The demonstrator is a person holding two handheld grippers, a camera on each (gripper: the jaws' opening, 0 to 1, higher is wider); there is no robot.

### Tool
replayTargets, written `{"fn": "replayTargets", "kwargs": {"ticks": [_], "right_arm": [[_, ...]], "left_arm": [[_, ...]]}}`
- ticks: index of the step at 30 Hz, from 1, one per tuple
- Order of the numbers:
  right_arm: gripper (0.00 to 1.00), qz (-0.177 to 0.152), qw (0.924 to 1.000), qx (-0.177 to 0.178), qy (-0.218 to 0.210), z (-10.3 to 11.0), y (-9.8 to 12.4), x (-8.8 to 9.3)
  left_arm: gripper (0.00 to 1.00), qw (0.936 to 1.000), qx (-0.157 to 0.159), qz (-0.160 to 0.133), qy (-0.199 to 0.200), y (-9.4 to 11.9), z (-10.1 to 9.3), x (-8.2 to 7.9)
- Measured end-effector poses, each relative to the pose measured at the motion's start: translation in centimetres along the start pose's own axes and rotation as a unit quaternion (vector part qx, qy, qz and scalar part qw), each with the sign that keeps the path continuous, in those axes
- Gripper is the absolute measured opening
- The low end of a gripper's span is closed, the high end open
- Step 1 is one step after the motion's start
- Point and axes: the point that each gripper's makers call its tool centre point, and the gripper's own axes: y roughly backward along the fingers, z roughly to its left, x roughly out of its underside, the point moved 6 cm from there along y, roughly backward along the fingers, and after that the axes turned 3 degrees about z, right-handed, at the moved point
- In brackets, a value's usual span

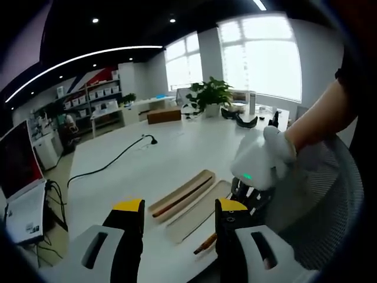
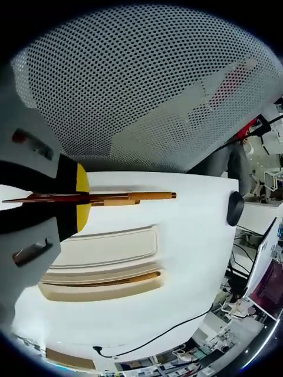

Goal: Arrange the utensils inside the cutlery case until each visible utensil rests in its matching compartment.

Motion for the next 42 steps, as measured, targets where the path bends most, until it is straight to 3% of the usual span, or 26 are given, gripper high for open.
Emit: {"fn": "replayTargets", "kwargs": {"ticks": [6, 9, 16, 21, 26, 42], "right_arm": [[0.00, 0.001, 1.0000, 0.007, 0.006, -0.6, 0.7, 0.1], [0.00, 0.003, 0.9999, 0.013, 0.005, -1.2, 1.0, 0.2], [0.00, 0.003, 0.9995, 0.031, 0.012, -2.7, 2.4, -0.3], [0.00, 0.004, 0.9990, 0.043, 0.014, -3.8, 2.9, -0.4], [0.00, 0.005, 0.9987, 0.048, 0.015, -4.6, 3.2, -0.6], [0.00, 0.005, 0.9977, 0.064, 0.021, -7.0, 3.8, -1.4]], "left_arm": [[0.49, 1.0000, -0.001, -0.001, -0.003, -0.1, -0.1, -0.2], [0.49, 0.9988, -0.020, 0.010, -0.043, 0.0, -0.1, -0.3], [0.49, 0.9996, -0.014, 0.001, -0.024, 0.1, 0.0, -0.4], [0.49, 0.9969, -0.032, 0.022, -0.067, -0.1, -0.1, -0.3], [0.49, 0.9988, -0.031, 0.011, -0.036, 0.2, 0.4, -0.2], [0.49, 0.9993, -0.029, 0.003, -0.023, 0.3, 0.4, -0.3]]}}
